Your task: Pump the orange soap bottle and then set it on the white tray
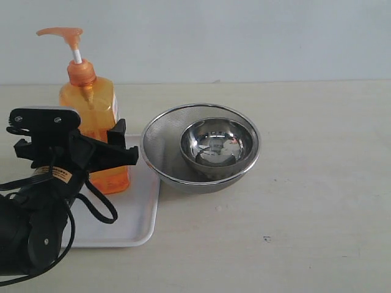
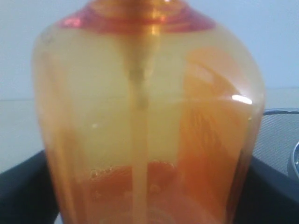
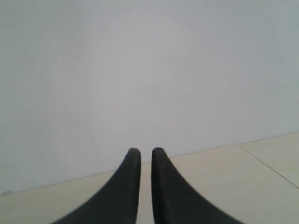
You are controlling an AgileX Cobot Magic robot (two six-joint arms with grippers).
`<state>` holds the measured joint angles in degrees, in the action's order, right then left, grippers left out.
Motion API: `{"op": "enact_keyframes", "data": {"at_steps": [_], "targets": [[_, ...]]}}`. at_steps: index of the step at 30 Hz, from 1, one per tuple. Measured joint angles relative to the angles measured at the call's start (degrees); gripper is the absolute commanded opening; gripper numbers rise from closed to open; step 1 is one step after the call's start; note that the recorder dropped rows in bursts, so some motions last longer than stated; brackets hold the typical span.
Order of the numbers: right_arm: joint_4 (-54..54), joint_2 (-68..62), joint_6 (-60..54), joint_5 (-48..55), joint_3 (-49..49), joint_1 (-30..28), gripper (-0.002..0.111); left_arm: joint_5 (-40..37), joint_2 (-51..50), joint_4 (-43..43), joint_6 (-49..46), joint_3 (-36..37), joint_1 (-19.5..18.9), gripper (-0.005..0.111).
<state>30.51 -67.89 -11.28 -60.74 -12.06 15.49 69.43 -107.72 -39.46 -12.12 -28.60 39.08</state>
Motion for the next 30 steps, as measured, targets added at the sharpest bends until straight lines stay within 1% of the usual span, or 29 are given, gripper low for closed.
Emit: {"op": "enact_keyframes", "data": {"at_steps": [1, 2, 13, 22, 30], "targets": [[0.0, 0.0, 0.0, 0.0, 0.0, 0.0, 0.006, 0.0, 0.0, -0.1, -0.1, 0.0, 0.0, 0.006], [0.0, 0.0, 0.0, 0.0, 0.0, 0.0, 0.006, 0.0, 0.0, -0.1, -0.3, 0.0, 0.0, 0.005], [0.0, 0.0, 0.0, 0.0, 0.0, 0.0, 0.006, -0.1, 0.1, 0.0, -2.9, -0.1, 0.0, 0.005], [0.0, 0.0, 0.0, 0.0, 0.0, 0.0, 0.006, -4.5, 4.4, -0.5, -4.7, 0.1, -0.1, 0.005], [0.0, 0.0, 0.0, 0.0, 0.0, 0.0, 0.006, -3.3, 4.8, -0.7, -4.6, 2.3, -0.1, 0.005]]}}
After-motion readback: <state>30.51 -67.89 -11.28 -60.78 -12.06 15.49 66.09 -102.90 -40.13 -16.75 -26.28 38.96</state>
